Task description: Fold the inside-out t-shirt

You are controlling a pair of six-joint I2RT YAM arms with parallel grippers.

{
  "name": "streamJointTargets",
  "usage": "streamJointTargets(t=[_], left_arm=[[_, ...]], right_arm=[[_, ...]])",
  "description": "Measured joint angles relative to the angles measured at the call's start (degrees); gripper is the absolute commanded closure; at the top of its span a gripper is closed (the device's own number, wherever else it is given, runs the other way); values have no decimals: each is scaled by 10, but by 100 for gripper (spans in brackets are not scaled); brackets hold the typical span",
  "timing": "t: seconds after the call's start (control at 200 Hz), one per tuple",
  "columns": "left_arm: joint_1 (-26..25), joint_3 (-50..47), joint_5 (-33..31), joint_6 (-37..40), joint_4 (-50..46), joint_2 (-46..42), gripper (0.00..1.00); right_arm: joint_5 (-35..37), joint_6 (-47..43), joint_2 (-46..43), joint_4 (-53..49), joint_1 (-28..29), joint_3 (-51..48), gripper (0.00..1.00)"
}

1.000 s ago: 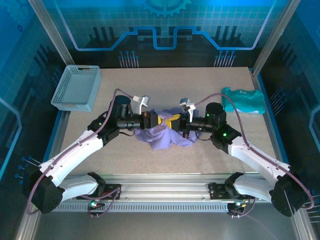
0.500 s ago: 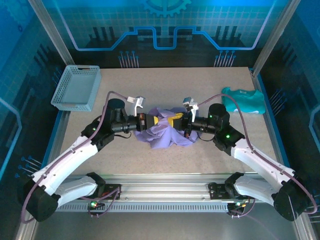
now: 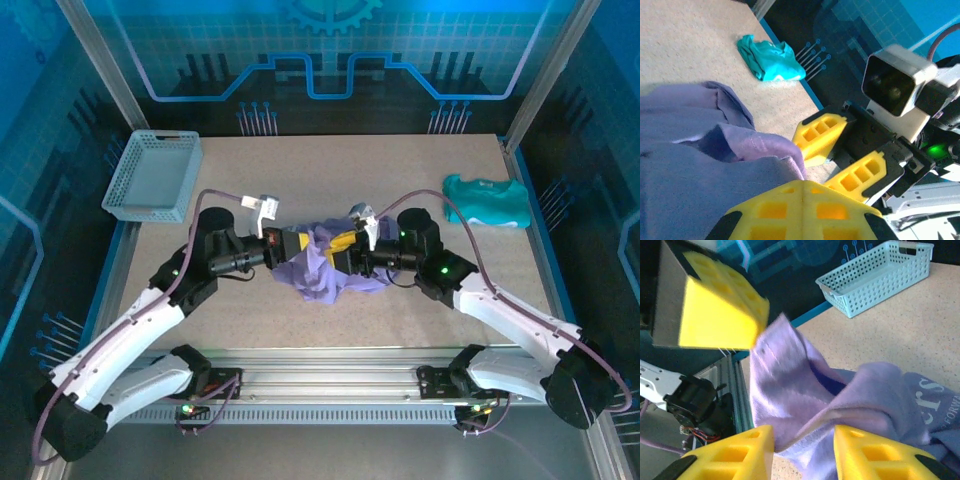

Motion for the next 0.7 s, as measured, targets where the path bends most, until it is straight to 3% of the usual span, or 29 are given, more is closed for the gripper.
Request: streamJointTargets(t=[0.205, 0.41, 0.555, 0.7], left_arm=[[0, 1, -66, 93, -42, -44, 100], [0, 20, -129, 147, -95, -67, 100], [0, 33, -160, 161, -120, -69, 100], [0, 40, -201, 166, -136, -70, 100]], right_arm=[[89, -26, 3, -96, -2, 44, 48], [179, -11, 89, -140, -7, 127, 33], [151, 3, 146, -149, -10, 129, 23], [65, 12, 200, -130, -7, 133, 30]])
